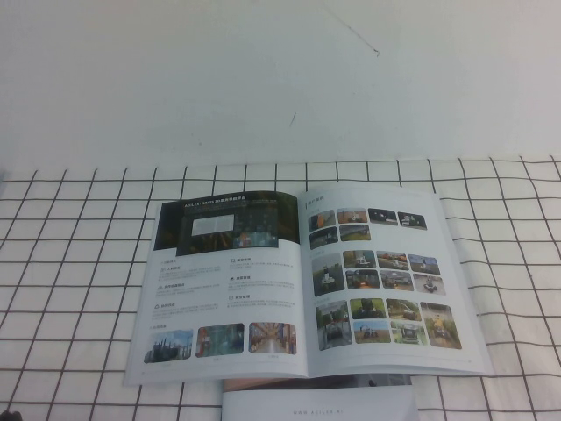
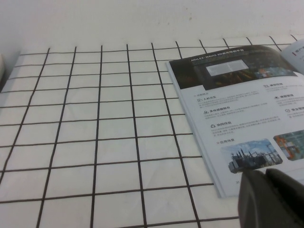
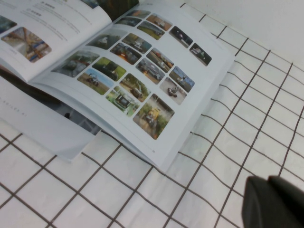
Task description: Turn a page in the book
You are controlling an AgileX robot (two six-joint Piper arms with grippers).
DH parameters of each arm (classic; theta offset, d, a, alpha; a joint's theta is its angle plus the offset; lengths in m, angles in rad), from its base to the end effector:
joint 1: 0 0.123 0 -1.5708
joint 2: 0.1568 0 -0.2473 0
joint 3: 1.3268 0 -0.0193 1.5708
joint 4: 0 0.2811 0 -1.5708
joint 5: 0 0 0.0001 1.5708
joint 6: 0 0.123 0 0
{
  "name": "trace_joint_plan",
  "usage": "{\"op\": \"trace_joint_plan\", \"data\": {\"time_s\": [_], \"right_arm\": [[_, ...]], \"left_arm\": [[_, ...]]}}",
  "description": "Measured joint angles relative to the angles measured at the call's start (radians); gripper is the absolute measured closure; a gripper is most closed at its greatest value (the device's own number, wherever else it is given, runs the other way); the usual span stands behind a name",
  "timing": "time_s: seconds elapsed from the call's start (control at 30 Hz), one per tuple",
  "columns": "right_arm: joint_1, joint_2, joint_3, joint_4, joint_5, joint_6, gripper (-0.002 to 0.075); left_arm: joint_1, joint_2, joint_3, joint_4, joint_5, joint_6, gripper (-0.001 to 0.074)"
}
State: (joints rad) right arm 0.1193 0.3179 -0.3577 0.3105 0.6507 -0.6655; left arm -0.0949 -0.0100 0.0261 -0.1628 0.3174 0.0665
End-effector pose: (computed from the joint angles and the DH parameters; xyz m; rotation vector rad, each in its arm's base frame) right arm 0.1586 0.0420 0.2327 -0.6538 1.9552 0.0099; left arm 0.1523 -0.0208 0.1688 0.0420 1.8159 -0.1758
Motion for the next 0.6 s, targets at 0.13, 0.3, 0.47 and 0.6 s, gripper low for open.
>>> {"op": "trace_joint_plan", "data": {"time_s": [0.13,0.3,0.47,0.6], "right_arm": [[0.0,0.0,0.0,0.0,0.0,0.0,0.0727],[0.0,0.0,0.0,0.0,0.0,0.0,0.0727],[0.0,0.0,0.0,0.0,0.0,0.0,0.0727],[0.0,0.0,0.0,0.0,0.0,0.0,0.0727]], "left_arm": [[-0.007,0.0,0.0,0.006,0.004,0.0,0.0737],[-0.007,0.0,-0.002,0.009,0.01,0.048,0.0737],[-0.007,0.0,-0.002,0.012,0.01,0.057,0.0737],[-0.007,0.0,-0.002,0.012,0.011,0.068,0.0737]]}}
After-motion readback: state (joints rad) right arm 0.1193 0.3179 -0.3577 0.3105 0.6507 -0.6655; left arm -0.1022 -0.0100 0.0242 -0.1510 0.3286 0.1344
